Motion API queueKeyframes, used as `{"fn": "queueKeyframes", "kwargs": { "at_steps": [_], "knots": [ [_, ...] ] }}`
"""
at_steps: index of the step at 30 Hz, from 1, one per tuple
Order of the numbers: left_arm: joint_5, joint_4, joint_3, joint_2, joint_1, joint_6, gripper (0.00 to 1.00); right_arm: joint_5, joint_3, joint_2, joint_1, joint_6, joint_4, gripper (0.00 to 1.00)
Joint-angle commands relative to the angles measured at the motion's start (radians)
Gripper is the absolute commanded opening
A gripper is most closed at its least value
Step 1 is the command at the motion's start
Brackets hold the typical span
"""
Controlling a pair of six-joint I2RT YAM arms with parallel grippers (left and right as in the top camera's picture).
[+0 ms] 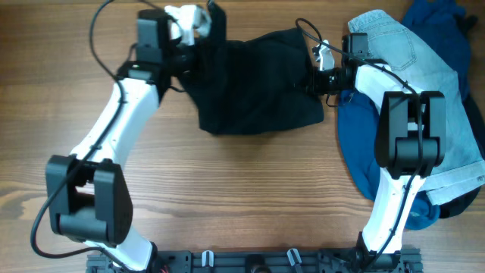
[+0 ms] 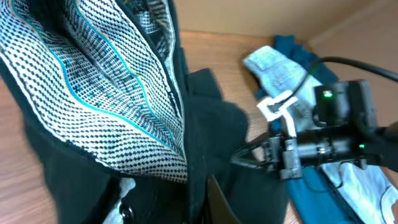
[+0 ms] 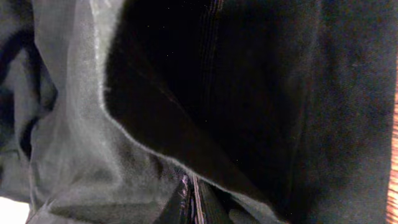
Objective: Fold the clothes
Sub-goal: 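Fold the left end over toward the right gripper with the left gripper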
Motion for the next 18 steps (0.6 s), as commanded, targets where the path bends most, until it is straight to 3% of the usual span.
{"fn": "queueKeyframes", "kwargs": {
  "at_steps": [1, 10, 17, 18],
  "knots": [
    [-0.130, 0.061, 0.006, 0.011, -0.114, -0.027, 0.04, 0.099, -0.031, 0.047, 0.003, -0.001, -0.029, 0.04],
    [-0.175, 0.287, 0.006, 0.185, -0.258, -0.126, 0.04, 0.100, -0.031, 0.047, 0.003, -0.008, -0.031, 0.04],
    [-0.187, 0.368, 0.006, 0.223, -0.320, -0.126, 0.04, 0.100, -0.031, 0.047, 0.003, -0.012, -0.027, 0.04],
    [-0.190, 0.374, 0.006, 0.223, -0.325, -0.126, 0.29, 0.100, -0.031, 0.047, 0.003, -0.011, -0.027, 0.04]
  ]
}}
